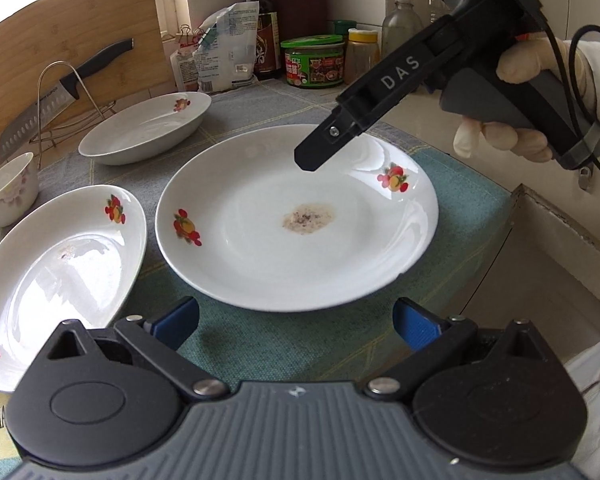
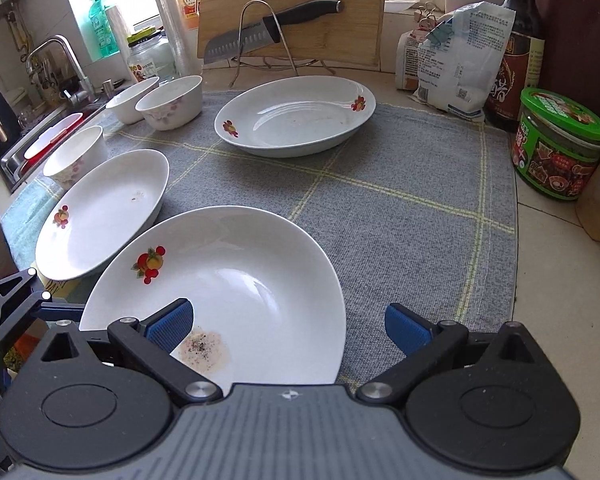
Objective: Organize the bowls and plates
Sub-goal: 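Lift the stained plate with the right tool and carry it toward the green jar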
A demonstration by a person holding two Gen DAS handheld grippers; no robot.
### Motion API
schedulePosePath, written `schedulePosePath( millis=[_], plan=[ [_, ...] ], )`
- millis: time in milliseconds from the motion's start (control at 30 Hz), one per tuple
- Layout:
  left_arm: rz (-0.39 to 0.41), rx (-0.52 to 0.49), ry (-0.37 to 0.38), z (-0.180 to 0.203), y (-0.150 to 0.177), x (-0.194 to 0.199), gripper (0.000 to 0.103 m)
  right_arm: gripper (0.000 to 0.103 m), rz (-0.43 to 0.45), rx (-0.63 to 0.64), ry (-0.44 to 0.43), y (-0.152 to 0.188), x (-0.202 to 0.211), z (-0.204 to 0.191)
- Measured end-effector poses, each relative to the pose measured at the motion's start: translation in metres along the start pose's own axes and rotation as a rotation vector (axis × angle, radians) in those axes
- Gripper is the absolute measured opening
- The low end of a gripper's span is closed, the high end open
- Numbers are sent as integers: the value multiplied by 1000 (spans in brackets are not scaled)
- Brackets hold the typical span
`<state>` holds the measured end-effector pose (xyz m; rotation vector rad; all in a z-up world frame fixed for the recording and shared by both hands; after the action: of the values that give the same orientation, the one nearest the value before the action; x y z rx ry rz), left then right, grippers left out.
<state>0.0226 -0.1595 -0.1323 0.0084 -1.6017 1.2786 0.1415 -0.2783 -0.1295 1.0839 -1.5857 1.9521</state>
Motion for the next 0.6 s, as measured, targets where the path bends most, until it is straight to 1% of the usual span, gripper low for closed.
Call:
schedulePosePath(
  millis=[100, 333, 600],
  plan=[
    [-7, -2, -1, -1, -1, -6, 102, 103, -17, 4, -35, 2, -6, 2],
    [9, -5, 33, -1, -4, -10, 103, 103, -27, 24, -126, -3, -13, 1],
    [6, 2, 51, -3, -6, -10, 103, 101, -40, 54, -183, -9, -22, -6]
  ],
)
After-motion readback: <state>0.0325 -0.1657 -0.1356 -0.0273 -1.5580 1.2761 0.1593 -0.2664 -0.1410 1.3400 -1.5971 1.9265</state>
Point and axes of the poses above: each gripper's, at about its wrist camera, not at the fingertips, and x roughly against the way its jaws point, z to its right, y to its underside, the point moved 4 cm from there along -x, roughly the way its jaws point, and after that the axes turned 14 degrees about y, right-handed, at the moved point
